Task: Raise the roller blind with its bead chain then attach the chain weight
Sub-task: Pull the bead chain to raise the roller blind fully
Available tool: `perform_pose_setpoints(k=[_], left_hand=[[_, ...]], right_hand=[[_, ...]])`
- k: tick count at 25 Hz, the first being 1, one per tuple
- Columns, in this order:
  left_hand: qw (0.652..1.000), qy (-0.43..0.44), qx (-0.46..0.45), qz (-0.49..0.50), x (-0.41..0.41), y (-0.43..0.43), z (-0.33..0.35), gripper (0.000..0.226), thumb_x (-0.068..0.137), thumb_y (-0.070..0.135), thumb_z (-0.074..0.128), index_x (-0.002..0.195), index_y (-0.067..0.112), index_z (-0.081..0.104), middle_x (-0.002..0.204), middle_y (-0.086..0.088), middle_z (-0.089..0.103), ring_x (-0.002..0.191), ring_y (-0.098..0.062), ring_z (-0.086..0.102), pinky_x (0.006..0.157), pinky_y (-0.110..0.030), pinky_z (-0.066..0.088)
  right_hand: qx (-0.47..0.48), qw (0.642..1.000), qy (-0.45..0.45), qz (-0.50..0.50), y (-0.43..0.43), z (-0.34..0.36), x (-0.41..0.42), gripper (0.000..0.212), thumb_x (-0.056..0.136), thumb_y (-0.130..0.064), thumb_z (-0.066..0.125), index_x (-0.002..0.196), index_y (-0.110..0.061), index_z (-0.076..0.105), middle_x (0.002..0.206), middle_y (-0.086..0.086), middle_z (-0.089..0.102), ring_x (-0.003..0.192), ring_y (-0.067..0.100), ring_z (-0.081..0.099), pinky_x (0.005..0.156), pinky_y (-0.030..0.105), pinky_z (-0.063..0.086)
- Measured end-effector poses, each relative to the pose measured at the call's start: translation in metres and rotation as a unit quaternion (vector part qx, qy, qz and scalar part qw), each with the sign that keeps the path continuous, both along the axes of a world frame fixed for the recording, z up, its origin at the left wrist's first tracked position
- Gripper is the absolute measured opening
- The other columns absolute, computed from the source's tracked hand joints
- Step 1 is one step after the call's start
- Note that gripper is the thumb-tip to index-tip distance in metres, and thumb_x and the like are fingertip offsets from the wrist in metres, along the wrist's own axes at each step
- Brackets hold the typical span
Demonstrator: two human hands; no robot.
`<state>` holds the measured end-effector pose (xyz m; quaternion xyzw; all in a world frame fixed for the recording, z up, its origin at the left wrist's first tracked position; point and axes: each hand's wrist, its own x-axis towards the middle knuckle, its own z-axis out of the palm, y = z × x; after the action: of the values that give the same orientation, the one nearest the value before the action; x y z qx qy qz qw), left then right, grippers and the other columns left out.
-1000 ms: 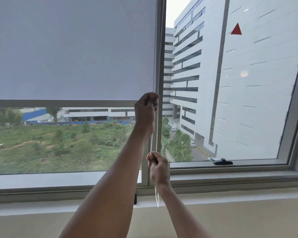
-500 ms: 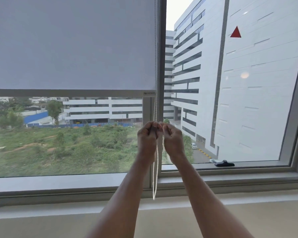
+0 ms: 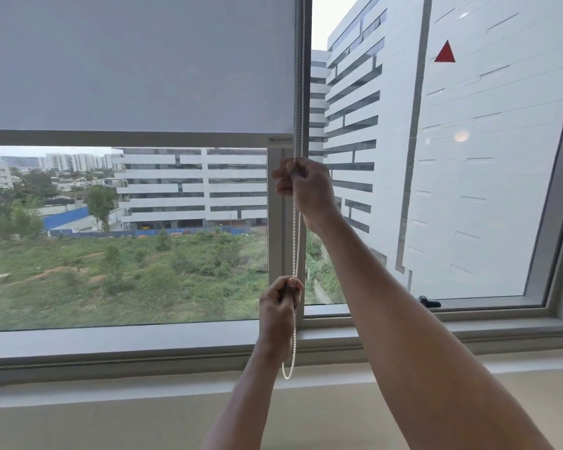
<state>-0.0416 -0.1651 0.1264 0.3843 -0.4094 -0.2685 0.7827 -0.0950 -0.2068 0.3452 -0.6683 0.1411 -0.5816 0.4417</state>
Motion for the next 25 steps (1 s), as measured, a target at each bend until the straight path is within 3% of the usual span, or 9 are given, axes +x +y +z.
perform_pose_setpoints(k=[3,6,9,11,13,16,20,25], left_hand=[[1.000,-0.005,0.000,0.004,0.001,0.001,-0.008,0.032,0.109,-0.002,0.052,0.085,0.006,0.071,0.065,0.003,0.053,0.060,-0.006,0.043,0.060,-0.016,0.038],[0.999,-0.020,0.046,0.007,0.003,0.003,-0.013,0.026,0.109,0.006,0.057,0.094,0.001,0.077,0.070,-0.004,0.070,0.065,-0.013,0.060,0.068,-0.021,0.050],[0.983,-0.097,0.150,0.032,0.009,0.004,-0.008,0.031,0.113,0.024,0.054,0.123,0.009,0.078,0.106,0.002,0.082,0.107,-0.015,0.075,0.098,-0.029,0.055],[0.968,-0.144,0.194,0.072,0.015,0.003,0.009,0.046,0.116,0.033,0.043,0.150,0.008,0.060,0.143,0.001,0.069,0.138,-0.016,0.060,0.117,-0.031,0.045],[0.968,-0.142,0.180,0.104,0.023,0.002,0.036,0.049,0.117,0.033,0.038,0.156,0.006,0.052,0.159,-0.010,0.057,0.150,-0.024,0.050,0.126,-0.040,0.038],[0.981,-0.117,0.086,0.128,0.029,0.002,0.091,0.041,0.117,0.027,0.039,0.137,0.004,0.067,0.133,-0.014,0.072,0.127,-0.027,0.066,0.113,-0.043,0.052],[0.988,-0.123,-0.008,0.090,0.027,0.001,0.164,0.035,0.117,0.022,0.040,0.121,0.008,0.072,0.108,-0.003,0.076,0.097,-0.015,0.069,0.081,-0.015,0.055],[0.992,-0.120,-0.014,-0.022,0.018,-0.004,0.227,0.034,0.118,0.024,0.038,0.116,0.009,0.068,0.108,-0.010,0.075,0.094,-0.021,0.071,0.086,-0.032,0.056]], right_hand=[[-0.008,1.000,-0.021,-0.010,0.002,-0.016,0.002,0.031,0.111,-0.008,0.044,0.095,-0.009,0.070,0.072,0.004,0.062,0.057,0.007,0.049,0.052,0.020,0.040],[-0.019,0.999,-0.034,-0.017,0.001,-0.035,0.002,0.033,0.111,-0.008,0.044,0.088,-0.009,0.067,0.067,0.002,0.052,0.056,0.007,0.041,0.049,0.017,0.034],[-0.026,0.999,-0.029,-0.034,-0.002,-0.053,0.001,0.033,0.111,-0.008,0.043,0.086,-0.006,0.065,0.065,0.003,0.050,0.056,0.010,0.039,0.051,0.021,0.033],[-0.025,0.999,-0.028,-0.037,-0.005,-0.068,-0.001,0.035,0.111,-0.008,0.043,0.083,-0.008,0.065,0.064,0.002,0.050,0.055,0.011,0.039,0.050,0.021,0.032],[-0.022,0.999,-0.020,-0.042,-0.008,-0.083,-0.003,0.037,0.110,-0.007,0.044,0.080,-0.011,0.064,0.062,-0.001,0.050,0.054,0.009,0.039,0.048,0.018,0.033],[-0.004,0.999,-0.015,-0.040,-0.009,-0.106,-0.004,0.037,0.108,-0.003,0.046,0.076,-0.013,0.062,0.061,-0.006,0.049,0.053,0.004,0.040,0.050,0.015,0.035],[0.029,0.999,0.016,-0.037,-0.010,-0.144,-0.001,0.040,0.107,0.002,0.045,0.073,-0.013,0.060,0.060,-0.005,0.047,0.053,0.004,0.037,0.050,0.017,0.031],[0.059,0.996,0.058,-0.030,-0.002,-0.186,0.001,0.033,0.108,0.004,0.041,0.079,0.002,0.057,0.066,0.003,0.048,0.056,0.004,0.038,0.054,0.014,0.034]])
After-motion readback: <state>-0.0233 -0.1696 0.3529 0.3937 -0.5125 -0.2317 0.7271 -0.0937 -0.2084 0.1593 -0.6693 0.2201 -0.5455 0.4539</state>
